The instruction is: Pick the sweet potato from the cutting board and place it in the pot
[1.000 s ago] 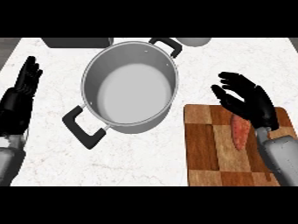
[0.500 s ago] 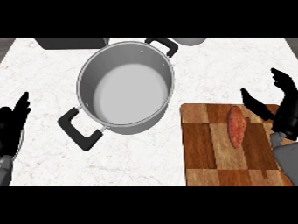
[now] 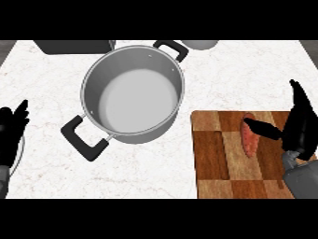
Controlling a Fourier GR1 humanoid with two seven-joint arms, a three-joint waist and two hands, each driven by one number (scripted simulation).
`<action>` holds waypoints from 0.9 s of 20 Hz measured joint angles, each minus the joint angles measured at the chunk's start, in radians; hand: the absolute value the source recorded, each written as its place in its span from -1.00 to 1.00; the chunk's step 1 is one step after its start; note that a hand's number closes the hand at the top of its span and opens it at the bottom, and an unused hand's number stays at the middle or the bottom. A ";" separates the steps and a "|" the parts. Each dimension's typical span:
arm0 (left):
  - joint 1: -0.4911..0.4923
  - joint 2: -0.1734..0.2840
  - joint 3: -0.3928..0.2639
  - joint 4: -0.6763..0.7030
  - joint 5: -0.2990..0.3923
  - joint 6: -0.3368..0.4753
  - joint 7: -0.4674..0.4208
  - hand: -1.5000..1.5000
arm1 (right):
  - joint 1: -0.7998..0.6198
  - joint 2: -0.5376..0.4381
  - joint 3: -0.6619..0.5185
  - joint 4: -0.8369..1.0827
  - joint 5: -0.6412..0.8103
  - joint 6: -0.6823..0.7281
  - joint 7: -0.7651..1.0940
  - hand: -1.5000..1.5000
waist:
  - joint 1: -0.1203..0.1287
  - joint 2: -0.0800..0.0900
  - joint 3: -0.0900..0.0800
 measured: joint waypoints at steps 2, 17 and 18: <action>0.003 -0.005 -0.002 -0.004 -0.003 0.006 0.008 0.00 | -0.020 -0.029 0.009 -0.035 0.026 0.106 0.110 -1.00 | 0.001 0.000 0.000; -0.025 -0.020 -0.016 -0.024 -0.030 0.010 0.046 0.00 | -0.140 -0.036 0.054 -0.269 -0.187 0.672 0.506 -1.00 | 0.018 0.008 0.004; -0.017 -0.019 -0.013 -0.025 -0.028 0.006 0.042 0.00 | -0.136 -0.036 0.048 -0.272 -0.193 0.686 0.511 -1.00 | 0.018 0.008 0.004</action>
